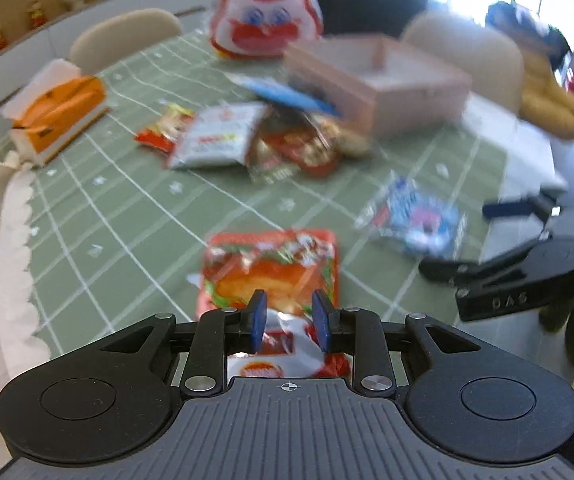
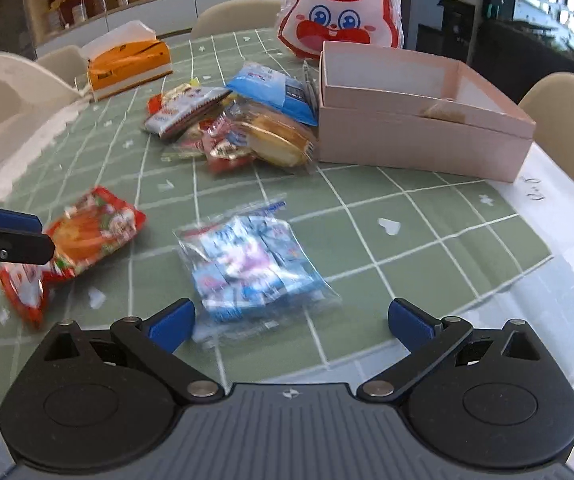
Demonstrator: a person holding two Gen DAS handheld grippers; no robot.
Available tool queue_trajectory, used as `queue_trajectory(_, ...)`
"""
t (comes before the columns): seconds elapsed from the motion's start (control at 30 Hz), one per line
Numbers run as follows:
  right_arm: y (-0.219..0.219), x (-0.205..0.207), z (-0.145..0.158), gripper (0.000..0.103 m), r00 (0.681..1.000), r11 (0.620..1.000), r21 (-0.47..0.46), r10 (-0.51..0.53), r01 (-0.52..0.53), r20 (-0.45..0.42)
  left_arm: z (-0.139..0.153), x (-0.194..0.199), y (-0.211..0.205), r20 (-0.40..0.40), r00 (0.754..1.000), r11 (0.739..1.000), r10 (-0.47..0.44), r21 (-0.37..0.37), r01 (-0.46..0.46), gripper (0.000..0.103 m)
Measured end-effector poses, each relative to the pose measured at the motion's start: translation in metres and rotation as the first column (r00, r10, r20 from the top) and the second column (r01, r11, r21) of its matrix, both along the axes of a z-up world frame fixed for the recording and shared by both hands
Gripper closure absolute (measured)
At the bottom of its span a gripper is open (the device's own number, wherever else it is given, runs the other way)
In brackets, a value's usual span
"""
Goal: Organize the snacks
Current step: 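Close the left tool on the red chicken snack bag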
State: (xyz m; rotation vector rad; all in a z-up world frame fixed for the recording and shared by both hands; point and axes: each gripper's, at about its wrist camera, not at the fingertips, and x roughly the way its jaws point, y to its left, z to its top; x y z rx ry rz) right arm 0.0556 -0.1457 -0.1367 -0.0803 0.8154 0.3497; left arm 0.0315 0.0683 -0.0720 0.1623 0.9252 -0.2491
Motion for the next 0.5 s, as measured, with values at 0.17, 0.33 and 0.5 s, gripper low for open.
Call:
queue_trajectory(0.17,-0.003,-0.004,-0.001,0.000,1.000,1.000,0.005,0.006,-0.006,0.011,-0.004,0.004,-0.005,-0.011,1.000,1.000,-0.026,-0.014,0.026,0.057)
queue_trajectory(0.33,-0.006,-0.007,-0.002,0.000,0.999,1.000,0.011,0.014,-0.014,0.033,-0.006,0.005,-0.013,-0.026,0.997,0.997,-0.073,-0.014,0.073,0.036)
queue_trajectory(0.5,-0.005,-0.009,-0.002,0.000,0.999,1.000,0.012,0.014,-0.014,0.038,-0.006,0.007,-0.008,-0.037,0.996,0.994,-0.087,-0.077,0.084,0.028)
